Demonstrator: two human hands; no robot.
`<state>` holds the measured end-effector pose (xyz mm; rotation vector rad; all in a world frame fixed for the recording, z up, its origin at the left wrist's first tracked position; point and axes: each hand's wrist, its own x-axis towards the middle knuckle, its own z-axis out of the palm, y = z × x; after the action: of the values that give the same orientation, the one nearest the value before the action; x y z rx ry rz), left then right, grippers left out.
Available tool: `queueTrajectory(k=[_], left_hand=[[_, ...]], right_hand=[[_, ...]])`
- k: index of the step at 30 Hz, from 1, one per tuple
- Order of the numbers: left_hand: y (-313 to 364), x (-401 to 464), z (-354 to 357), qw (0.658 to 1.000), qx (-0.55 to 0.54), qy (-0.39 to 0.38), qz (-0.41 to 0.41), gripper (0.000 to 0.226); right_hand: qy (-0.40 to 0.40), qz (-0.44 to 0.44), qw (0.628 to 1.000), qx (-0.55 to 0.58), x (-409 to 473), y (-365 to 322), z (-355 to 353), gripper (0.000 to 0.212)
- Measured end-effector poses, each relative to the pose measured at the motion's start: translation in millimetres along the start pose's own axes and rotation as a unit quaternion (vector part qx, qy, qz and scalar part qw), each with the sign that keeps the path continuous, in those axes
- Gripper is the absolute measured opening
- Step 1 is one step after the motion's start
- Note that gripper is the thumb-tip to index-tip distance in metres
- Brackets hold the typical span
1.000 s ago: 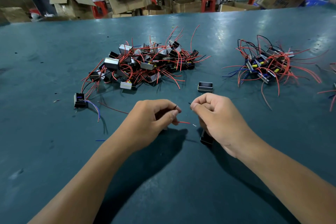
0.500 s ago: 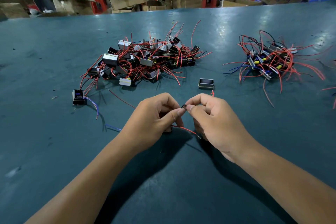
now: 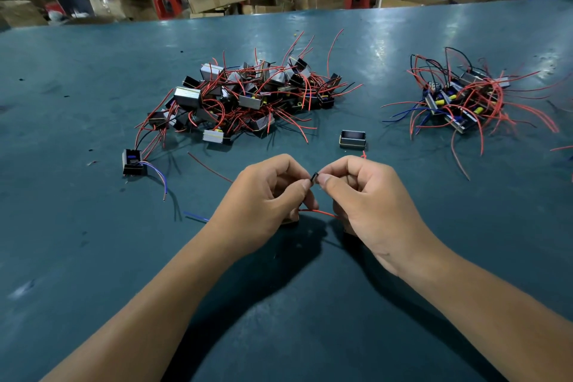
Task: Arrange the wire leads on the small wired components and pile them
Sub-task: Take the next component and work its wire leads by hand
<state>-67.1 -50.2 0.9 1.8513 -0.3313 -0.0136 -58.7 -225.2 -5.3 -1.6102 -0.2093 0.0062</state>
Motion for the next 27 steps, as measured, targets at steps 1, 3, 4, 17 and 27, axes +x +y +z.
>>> queueTrajectory(k=[1, 3, 4, 17, 27], left_hand=[[0.4, 0.1, 0.2, 1.0, 0.006, 0.0, 0.001, 0.009], [1.1, 0.2, 0.5, 1.0, 0.015, -0.002, 0.004, 0.009], [1.4, 0.4, 0.5, 1.0, 0.016, -0.004, 0.005, 0.009], [-0.8, 0.2, 0.8, 1.0, 0.003, -0.008, 0.004, 0.008], [8.8, -3.4, -4.2, 0.979, 0.149, 0.067, 0.121, 0.013]], right_hand=[[0.003, -0.003, 1.0, 0.0, 0.4, 0.7, 0.0, 0.013], [0.006, -0.012, 1.0, -0.003, 0.3, 0.8, 0.1, 0.01], [0.009, -0.018, 1.0, -0.006, 0.0, 0.5, 0.3, 0.007], [0.046, -0.095, 0.991, -0.082, 0.1, 2.6, 2.4, 0.011], [0.022, -0.087, 0.993, -0.08, 4.7, 3.7, 0.9, 0.011]])
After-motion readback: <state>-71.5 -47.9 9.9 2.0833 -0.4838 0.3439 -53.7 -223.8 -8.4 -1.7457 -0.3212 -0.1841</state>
